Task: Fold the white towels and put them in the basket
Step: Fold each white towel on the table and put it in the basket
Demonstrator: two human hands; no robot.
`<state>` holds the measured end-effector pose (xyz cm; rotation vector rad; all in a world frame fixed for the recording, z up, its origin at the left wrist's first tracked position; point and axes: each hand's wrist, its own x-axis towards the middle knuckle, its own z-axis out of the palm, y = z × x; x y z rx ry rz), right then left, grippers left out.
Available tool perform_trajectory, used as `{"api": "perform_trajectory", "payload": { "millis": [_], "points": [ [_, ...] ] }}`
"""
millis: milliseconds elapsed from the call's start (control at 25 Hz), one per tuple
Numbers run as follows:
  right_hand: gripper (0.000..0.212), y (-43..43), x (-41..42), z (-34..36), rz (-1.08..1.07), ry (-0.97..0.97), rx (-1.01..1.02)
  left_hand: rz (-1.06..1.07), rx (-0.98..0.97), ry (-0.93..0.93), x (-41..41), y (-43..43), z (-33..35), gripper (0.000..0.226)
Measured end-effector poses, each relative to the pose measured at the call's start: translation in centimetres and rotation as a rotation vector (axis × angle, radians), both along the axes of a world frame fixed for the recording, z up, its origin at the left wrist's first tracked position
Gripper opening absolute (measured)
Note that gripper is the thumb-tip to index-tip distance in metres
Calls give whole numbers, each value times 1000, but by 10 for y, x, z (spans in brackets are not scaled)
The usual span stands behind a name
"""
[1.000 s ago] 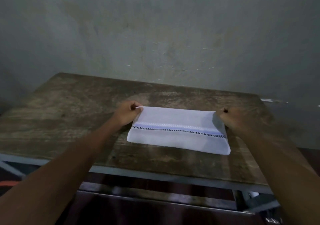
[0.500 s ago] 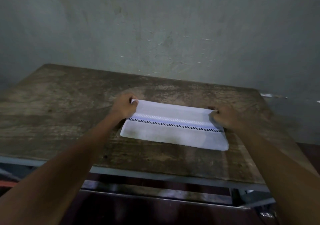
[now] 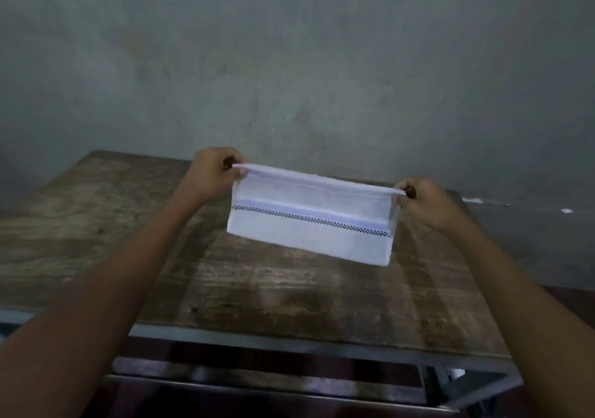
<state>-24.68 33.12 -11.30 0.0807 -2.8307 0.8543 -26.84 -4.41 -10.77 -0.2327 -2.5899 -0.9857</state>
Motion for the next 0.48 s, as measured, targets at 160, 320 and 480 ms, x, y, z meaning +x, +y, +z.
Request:
{"api": "perform_trajectory", "payload": {
  "millis": [160, 320, 480],
  "points": [
    [13, -1, 19, 22, -16, 181, -10, -19, 59, 146, 22, -4, 26, 14],
    [11, 5, 69, -40, 69, 64, 231, -136, -166, -25, 56, -16, -31, 19],
    [16, 0, 107, -74, 375, -67, 612, -301, -446, -199, 95, -21, -72, 24]
  ]
}}
